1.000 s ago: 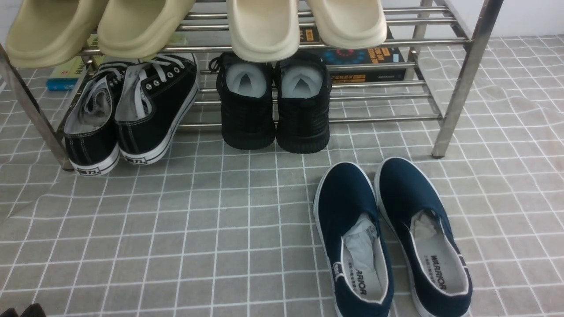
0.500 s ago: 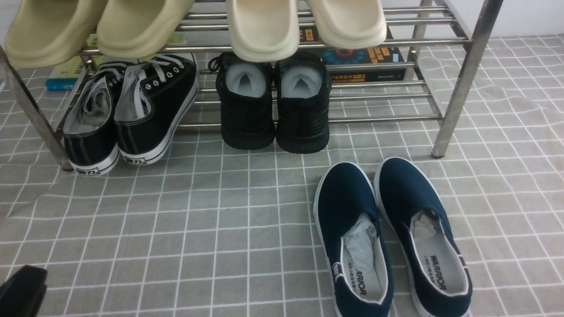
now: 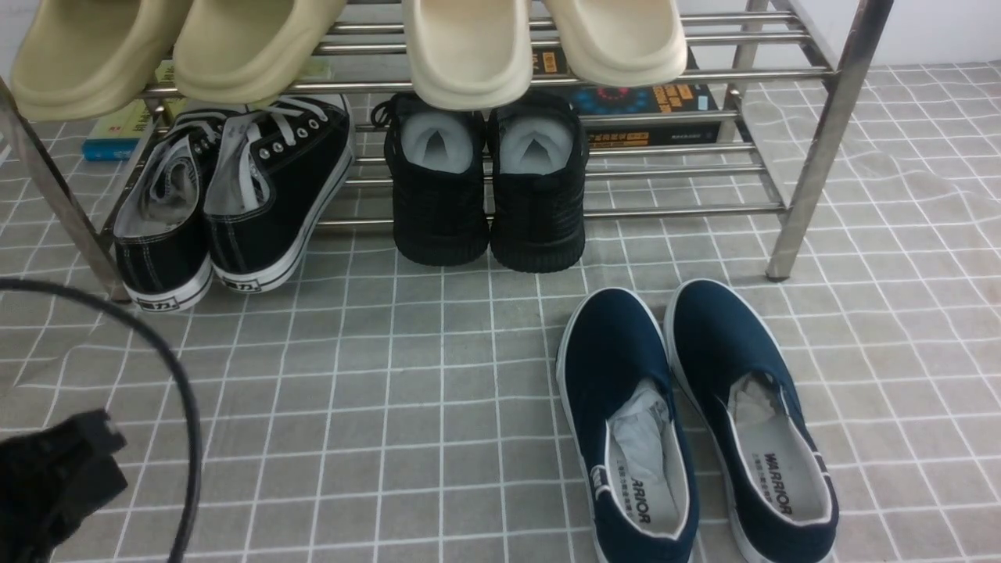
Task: Take the shoes off the shelf with your hand from the grey coffee tablecloth.
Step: 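Grasp the leftmost shoe on the bottom shelf of the shoe rack with the left gripper, then set the held shoe down on the floor in front of the rack with the left gripper, then grasp the leftmost shoe on the bottom shelf of the shoe rack with the left gripper, then set the held shoe down on the floor in front of the rack with the left gripper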
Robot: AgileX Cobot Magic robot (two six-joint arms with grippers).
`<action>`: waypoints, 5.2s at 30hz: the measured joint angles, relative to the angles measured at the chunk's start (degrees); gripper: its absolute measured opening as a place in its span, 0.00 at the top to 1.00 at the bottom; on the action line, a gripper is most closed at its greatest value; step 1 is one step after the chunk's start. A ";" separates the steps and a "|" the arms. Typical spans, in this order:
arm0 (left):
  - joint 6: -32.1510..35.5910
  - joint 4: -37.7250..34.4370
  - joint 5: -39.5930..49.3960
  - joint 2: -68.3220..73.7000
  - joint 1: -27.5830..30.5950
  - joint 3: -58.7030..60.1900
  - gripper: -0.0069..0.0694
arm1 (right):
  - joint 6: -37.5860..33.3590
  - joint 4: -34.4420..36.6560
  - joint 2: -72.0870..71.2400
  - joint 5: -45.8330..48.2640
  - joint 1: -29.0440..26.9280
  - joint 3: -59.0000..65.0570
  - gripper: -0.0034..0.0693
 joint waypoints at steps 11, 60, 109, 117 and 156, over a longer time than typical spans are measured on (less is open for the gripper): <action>-38.28 21.37 -16.29 25.37 0.00 -15.88 0.53 | 0.00 0.00 0.00 0.00 0.00 0.00 0.63; -51.79 29.12 -18.45 41.22 0.06 -19.02 0.84 | 0.00 0.00 0.00 0.00 0.00 0.00 0.62; -24.58 11.45 -11.48 33.85 -1.72 -26.20 0.29 | 0.00 0.00 0.00 0.00 0.00 0.00 0.62; -24.58 7.63 -17.02 46.03 -1.72 -31.42 0.32 | 0.00 0.00 0.00 0.00 0.00 0.00 0.62; -23.83 13.56 8.43 39.79 -5.70 -32.73 0.83 | 0.00 0.00 0.00 0.05 0.00 0.00 0.62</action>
